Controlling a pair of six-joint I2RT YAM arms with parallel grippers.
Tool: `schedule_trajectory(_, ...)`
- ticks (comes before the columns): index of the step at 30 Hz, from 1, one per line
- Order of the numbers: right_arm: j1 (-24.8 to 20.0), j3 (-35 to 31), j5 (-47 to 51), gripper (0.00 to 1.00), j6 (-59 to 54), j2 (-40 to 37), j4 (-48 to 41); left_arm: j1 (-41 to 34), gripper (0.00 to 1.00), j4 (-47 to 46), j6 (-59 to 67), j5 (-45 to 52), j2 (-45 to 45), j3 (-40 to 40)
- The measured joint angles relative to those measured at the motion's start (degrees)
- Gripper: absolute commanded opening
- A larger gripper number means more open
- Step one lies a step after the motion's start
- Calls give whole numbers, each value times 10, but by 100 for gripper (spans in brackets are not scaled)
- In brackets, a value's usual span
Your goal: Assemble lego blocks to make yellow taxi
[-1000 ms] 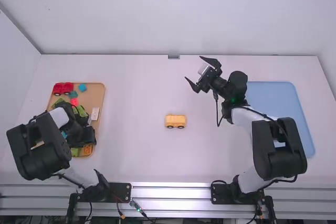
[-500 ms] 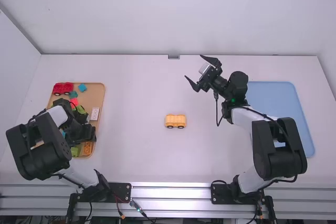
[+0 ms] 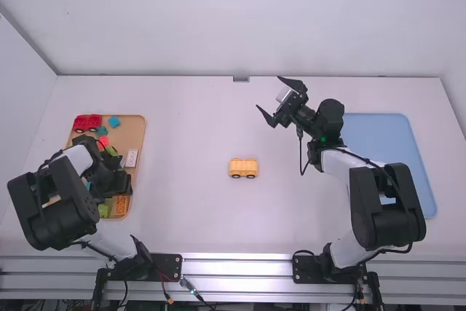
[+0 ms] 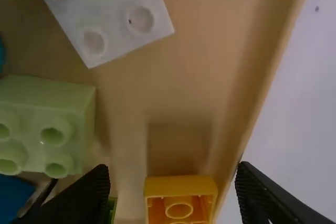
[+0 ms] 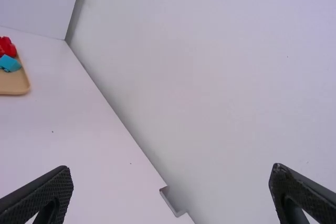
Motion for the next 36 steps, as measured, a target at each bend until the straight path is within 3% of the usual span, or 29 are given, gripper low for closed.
schedule_trajectory(5,0,0,1,99,0,0,0,0,64,-14,8,2,0,2)
schedule_trajectory(12,0,0,-1,99,0,0,0,0,51,-26,9,-17,0,2)
schedule_trajectory(22,0,0,-2,99,0,0,0,0,52,-35,9,-30,0,1)
schedule_trajectory(26,0,0,-1,99,0,0,0,0,49,-21,9,-31,0,-10)
schedule_trajectory(28,0,0,-2,99,1,0,0,0,42,-23,8,-31,0,-16)
schedule_trajectory(36,0,0,-5,99,12,0,2,0,42,-26,11,-31,0,-17)
